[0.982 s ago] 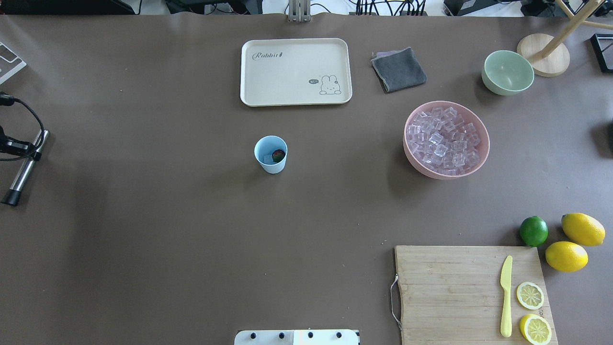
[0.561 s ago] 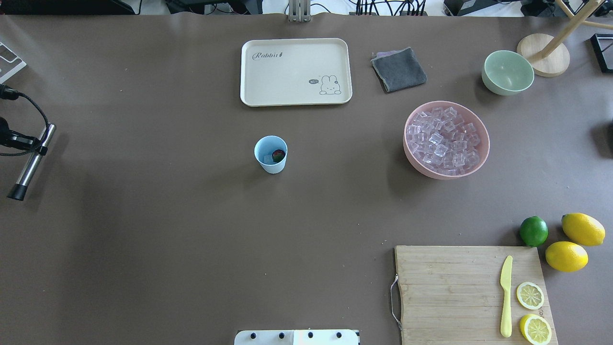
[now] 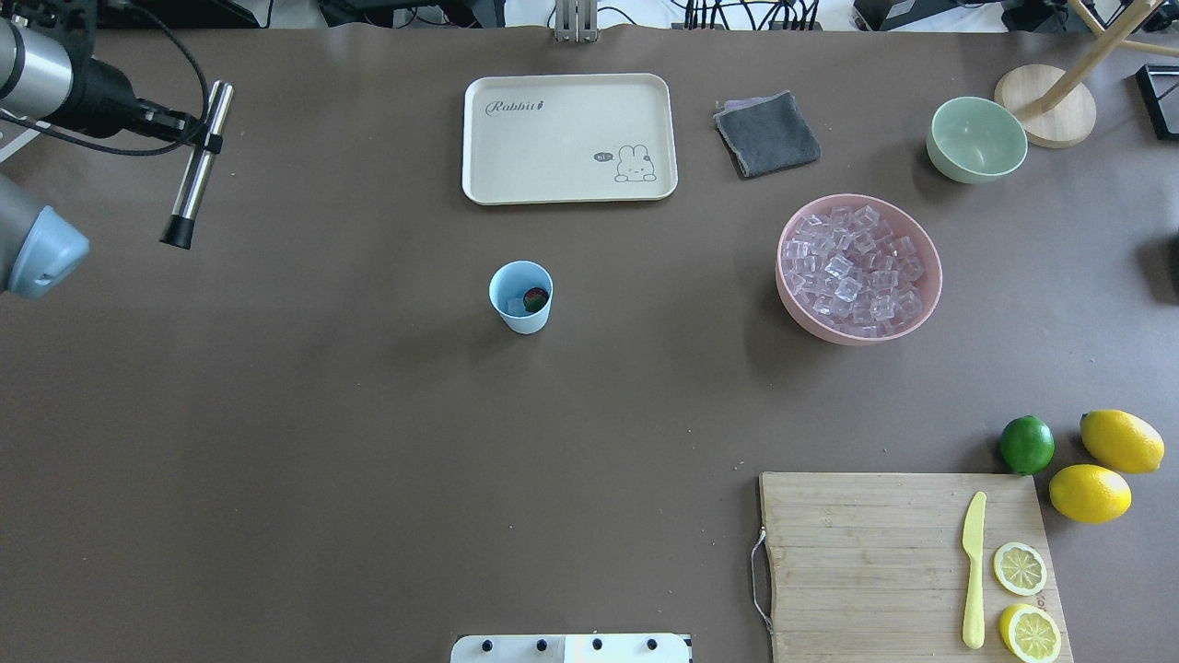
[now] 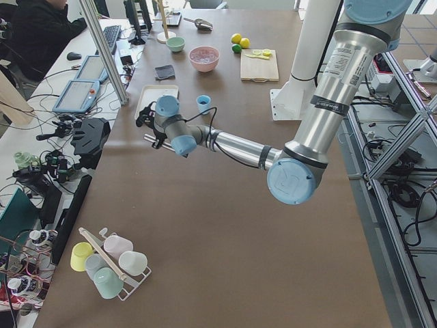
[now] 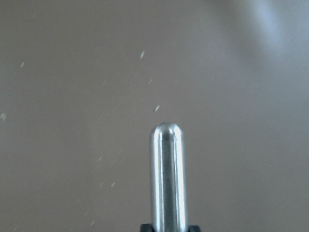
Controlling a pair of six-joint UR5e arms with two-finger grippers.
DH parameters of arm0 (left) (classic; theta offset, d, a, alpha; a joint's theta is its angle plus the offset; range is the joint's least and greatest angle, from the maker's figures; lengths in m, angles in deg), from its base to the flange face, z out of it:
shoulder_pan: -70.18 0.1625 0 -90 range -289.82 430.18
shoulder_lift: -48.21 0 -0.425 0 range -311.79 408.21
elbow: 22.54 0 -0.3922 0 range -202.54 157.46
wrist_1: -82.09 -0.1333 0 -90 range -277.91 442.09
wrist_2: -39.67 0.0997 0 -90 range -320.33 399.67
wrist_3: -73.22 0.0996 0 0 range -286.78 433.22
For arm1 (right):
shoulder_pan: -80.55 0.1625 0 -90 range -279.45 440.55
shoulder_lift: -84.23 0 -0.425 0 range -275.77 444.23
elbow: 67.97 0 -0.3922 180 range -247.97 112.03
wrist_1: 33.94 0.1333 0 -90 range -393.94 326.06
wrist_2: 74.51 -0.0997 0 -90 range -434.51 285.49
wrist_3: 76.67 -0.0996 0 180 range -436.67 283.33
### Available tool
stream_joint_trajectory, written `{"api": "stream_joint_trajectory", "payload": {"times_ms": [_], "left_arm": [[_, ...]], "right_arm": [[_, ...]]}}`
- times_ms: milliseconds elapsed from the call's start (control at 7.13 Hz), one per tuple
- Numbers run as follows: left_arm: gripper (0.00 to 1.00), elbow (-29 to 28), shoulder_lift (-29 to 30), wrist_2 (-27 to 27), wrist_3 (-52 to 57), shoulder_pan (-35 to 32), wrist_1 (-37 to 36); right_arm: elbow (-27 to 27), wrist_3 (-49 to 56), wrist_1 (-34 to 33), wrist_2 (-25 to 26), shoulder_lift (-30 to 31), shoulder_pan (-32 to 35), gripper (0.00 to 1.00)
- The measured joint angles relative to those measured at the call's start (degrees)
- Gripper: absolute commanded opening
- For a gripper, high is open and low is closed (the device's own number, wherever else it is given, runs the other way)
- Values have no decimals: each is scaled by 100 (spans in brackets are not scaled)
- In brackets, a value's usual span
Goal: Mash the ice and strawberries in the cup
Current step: 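Lift the muddler upright with the left gripper and bring it over the cup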
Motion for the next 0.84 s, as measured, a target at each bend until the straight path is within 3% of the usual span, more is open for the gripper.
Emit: {"api": "stream_joint_trajectory", "payload": {"times_ms": [280, 421, 841], "left_arm": [[0, 35, 721, 104, -823, 161, 598], [0, 32, 804, 445, -1242, 439, 1412], [0, -66, 804, 2783, -1775, 2152, 3800]], "right_arm": [[-12, 0, -7, -39, 6, 0, 99], [-16, 0, -14, -41, 9, 0, 99], [-32, 2, -16, -54, 35, 0, 99]]}}
